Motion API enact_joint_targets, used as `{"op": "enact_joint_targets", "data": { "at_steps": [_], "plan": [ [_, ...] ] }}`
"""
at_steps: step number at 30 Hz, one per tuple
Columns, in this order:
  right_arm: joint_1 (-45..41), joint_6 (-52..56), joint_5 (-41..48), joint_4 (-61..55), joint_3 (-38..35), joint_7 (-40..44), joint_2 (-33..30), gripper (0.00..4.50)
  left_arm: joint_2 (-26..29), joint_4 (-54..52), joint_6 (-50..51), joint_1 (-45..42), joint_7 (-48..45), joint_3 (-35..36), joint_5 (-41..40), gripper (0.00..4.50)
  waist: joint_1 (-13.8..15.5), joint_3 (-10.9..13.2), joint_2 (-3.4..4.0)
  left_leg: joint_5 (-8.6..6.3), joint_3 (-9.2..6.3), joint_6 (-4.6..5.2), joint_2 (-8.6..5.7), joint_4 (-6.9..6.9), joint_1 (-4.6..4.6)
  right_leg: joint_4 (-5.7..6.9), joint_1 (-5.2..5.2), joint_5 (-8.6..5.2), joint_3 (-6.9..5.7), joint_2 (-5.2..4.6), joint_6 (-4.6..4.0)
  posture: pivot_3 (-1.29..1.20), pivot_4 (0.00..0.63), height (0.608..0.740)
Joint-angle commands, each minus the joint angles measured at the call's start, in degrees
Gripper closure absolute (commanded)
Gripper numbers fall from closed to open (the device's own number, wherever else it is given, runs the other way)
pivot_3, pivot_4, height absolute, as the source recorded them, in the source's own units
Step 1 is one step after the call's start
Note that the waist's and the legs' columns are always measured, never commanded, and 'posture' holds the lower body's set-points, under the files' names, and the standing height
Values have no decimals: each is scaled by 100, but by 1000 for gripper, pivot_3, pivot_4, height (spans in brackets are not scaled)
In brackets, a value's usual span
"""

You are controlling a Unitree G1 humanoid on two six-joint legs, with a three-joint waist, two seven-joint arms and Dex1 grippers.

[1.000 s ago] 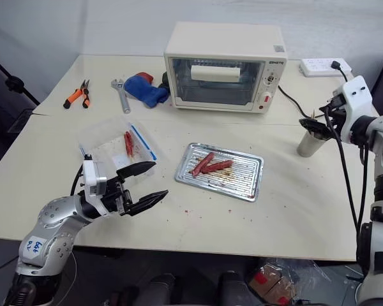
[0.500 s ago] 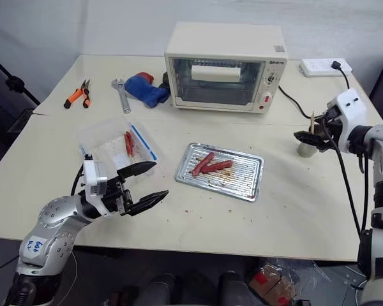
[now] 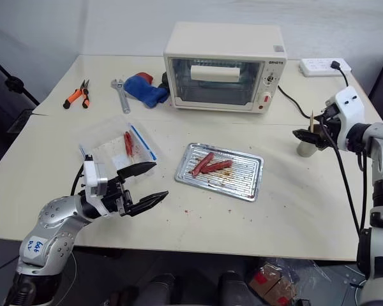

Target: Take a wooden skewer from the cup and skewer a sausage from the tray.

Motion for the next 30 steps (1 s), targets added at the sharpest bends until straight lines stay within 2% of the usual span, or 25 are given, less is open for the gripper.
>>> {"op": "enact_joint_targets", "data": {
  "at_steps": [1,11,20,23,30],
  "plan": [
    [-140,-102,-2,33,-70,-30,21,382,-8,-92,-119,-7,-24,46,6,0,2,0,0,0,0,0,0,0,0,0,0,0,0,0,0,0,150,740],
    [-229,-183,-81,276,-32,-47,143,382,-19,-144,-106,11,25,57,22,0,2,0,0,0,0,0,0,0,0,0,0,0,0,0,0,0,150,740],
    [-507,-573,-272,937,24,16,123,382,-36,-144,-94,-12,31,35,32,0,1,0,0,0,2,0,-1,1,0,0,0,0,0,0,0,0,150,740],
    [-584,-683,-311,1129,13,18,134,955,-38,-136,-92,-28,28,37,38,0,-5,0,0,0,2,0,0,0,0,0,0,0,0,1,0,0,150,740],
    [-660,-910,-312,1322,-51,-43,187,3325,-42,-133,-90,-41,28,42,42,0,-2,0,0,0,2,-1,0,1,0,1,0,0,-1,0,0,0,150,740]
  ]
}}
